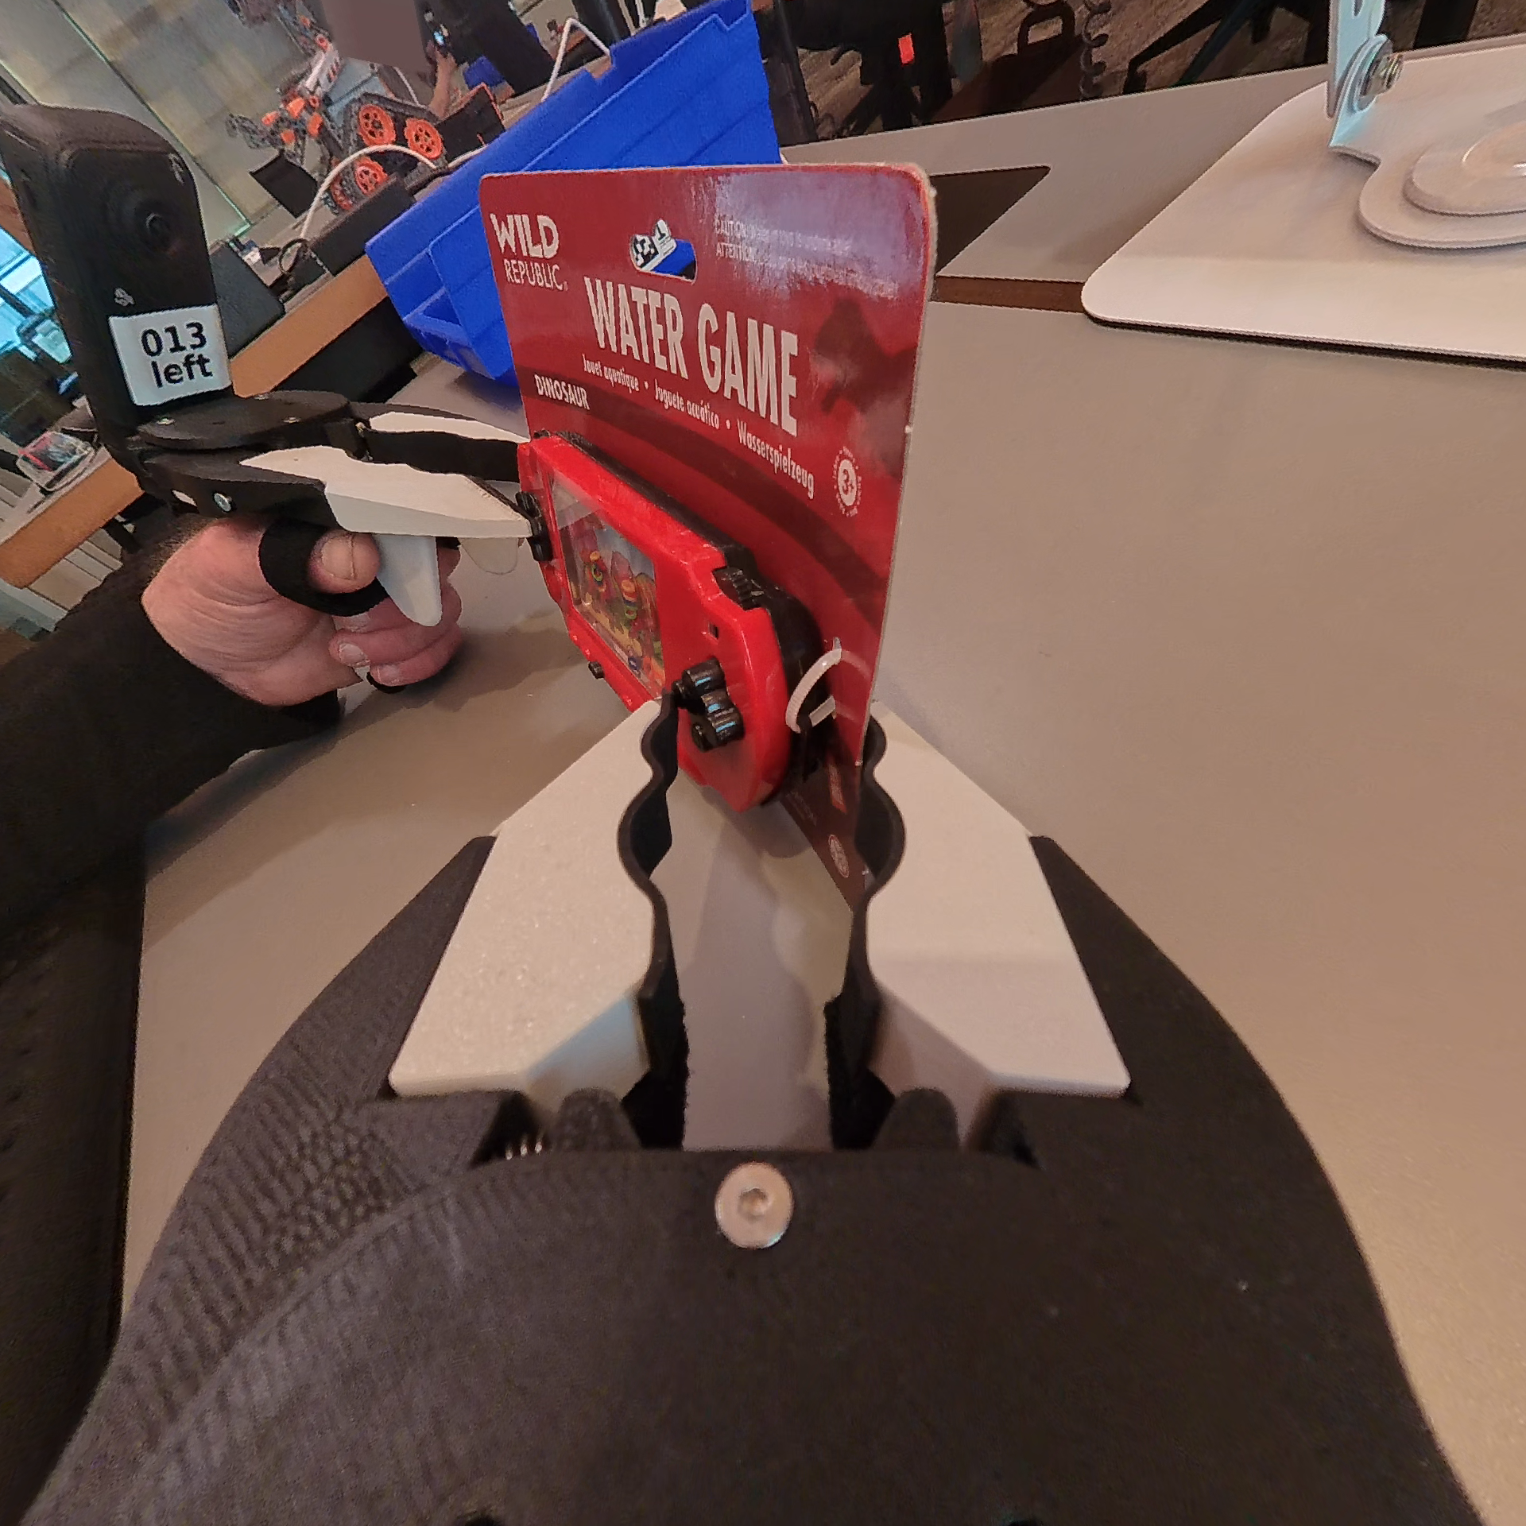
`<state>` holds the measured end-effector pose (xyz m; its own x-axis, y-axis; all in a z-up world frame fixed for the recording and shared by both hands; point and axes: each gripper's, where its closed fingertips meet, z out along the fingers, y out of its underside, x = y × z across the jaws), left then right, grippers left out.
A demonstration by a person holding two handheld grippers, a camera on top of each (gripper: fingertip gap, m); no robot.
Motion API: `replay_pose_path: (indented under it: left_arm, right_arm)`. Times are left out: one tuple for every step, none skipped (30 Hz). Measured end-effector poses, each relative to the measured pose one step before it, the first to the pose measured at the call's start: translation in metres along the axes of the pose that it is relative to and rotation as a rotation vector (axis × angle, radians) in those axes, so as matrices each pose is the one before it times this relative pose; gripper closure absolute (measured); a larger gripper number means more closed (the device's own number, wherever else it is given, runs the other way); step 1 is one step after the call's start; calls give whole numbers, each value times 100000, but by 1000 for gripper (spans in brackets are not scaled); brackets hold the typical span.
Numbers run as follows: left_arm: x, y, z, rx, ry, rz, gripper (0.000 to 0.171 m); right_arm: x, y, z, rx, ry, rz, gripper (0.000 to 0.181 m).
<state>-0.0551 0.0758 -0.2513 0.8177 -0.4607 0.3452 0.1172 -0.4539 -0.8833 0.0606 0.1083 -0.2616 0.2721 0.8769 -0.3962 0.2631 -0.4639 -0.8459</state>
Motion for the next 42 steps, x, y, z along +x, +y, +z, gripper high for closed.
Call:
replay_pose_path:
  left_arm:
    - [9,-26,-16,224,114,-115,134]
    - [11,-22,0,184,131,47,134]
    - [-2,-9,3,-16,100,-139,134]
    - [-5,-1,3,116,77,-108,134]
    - [-12,-59,-37,434,61,-89,134]
    - [-26,-12,-6,78,17,-170,134]
    - [-37,16,-15,-165,-78,78,134]
    - [-34,9,-15,27,-13,-100,134]
    - [-26,-3,-19,201,198,-365,134]
    - [13,37,-16,-154,238,-43,134]
    - [17,75,20,-426,93,280,134]
    - [19,42,26,-127,-26,159,134]
    - [-7,11,33,-1,-62,-25,135]
    - [3,5,5,12,-33,189,135]
    - [-1,13,0,-84,31,185,135]
    - [17,17,-8,-80,59,53,135]
    - [7,13,-16,12,-76,58,136]
    - [15,10,-4,-6,-99,294,136]
    - [28,2,-12,25,-76,280,136]
    - [50,-24,-39,74,41,367,138]
    - [54,-10,-34,-251,-228,1114,139]
    - [43,35,11,-729,-435,1140,141]
    - [4,76,76,-879,-932,963,142]
    - [-18,6,82,-42,-1035,462,143]
    - [40,3,47,-127,-338,-30,144]
    - [51,15,21,-288,14,312,145]
    - [107,-30,27,126,324,325,147]
    - [40,-105,3,565,-182,-223,148]
    - [25,-19,11,-112,-253,361,148]
    - [28,-8,-14,-97,-14,8,148]
    - [15,4,-11,92,128,14,148]
    - [-8,29,-21,12,5,128,148]
    - [-8,3,-13,-31,-33,-182,148]
    - [-16,-24,-9,41,-97,3,148]
    - [-6,4,-22,84,46,-89,148]
    - [2,11,-16,-14,23,145,148]
    - [17,11,-1,-25,-173,244,148]
    - [6,-30,3,66,-183,101,147]
    - [28,-25,8,61,49,16,147]
    - [45,9,9,-257,380,-105,145]
    - [-5,-31,-18,214,287,-415,142]
    - [18,-34,-21,544,472,-359,141]
  right_arm:
    - [-17,-18,-6,121,-61,-18,141]
    - [3,-7,-13,84,-41,-43,141]
    - [-11,16,3,-111,82,-189,141]
    - [-9,59,17,-369,226,-580,140]
    - [-16,84,44,-615,292,-668,139]
    - [-16,73,64,-616,342,-524,138]
    - [-5,77,59,-555,285,-364,137]
    - [4,8,22,-104,216,-210,139]
    - [30,-28,-4,143,40,104,140]
    - [27,-45,-29,255,-143,326,141]
    - [15,-24,-24,170,-169,334,141]
    - [30,21,-5,-104,18,129,141]
    - [31,32,14,-261,152,-71,142]
    - [28,14,1,-120,152,-142,142]
    - [8,-11,-10,40,58,-18,142]
    - [5,-6,3,43,21,-24,142]
    - [-7,8,5,-95,76,-129,142]
    - [5,6,5,-112,89,-147,142]
    - [7,-6,11,23,46,-50,142]
    - [1,-13,-1,33,20,-31,142]
    - [6,-7,-12,-37,85,-146,143]
    - [32,9,3,-138,268,-178,142]
    - [54,12,10,-97,390,-197,142]
    - [36,-28,-26,61,271,-49,142]
    - [12,-42,-51,99,-25,30,143]
    - [-1,-19,-37,100,-28,15,143]
    - [-21,-43,0,349,14,112,143]
    - [15,0,-2,-65,53,143,143]
    - [19,21,4,-172,-9,-30,143]
    - [19,0,-9,91,-99,139,143]
    - [5,-1,9,278,-114,162,143]
    - [-9,-8,12,40,-43,7,143]
    - [-16,1,24,-217,151,-253,143]
    - [3,5,29,-136,180,-197,143]
    - [6,-4,18,70,35,-2,143]
    - [-1,3,6,6,-82,30,143]
    - [11,6,-3,-43,41,-69,143]
    - [25,7,12,92,0,90,142]
    - [35,-6,-14,152,24,204,142]
    - [59,7,-29,-3,174,99,141]
    - [22,0,-17,-24,2,27,140]
    - [2,-12,-18,114,-56,118,138]
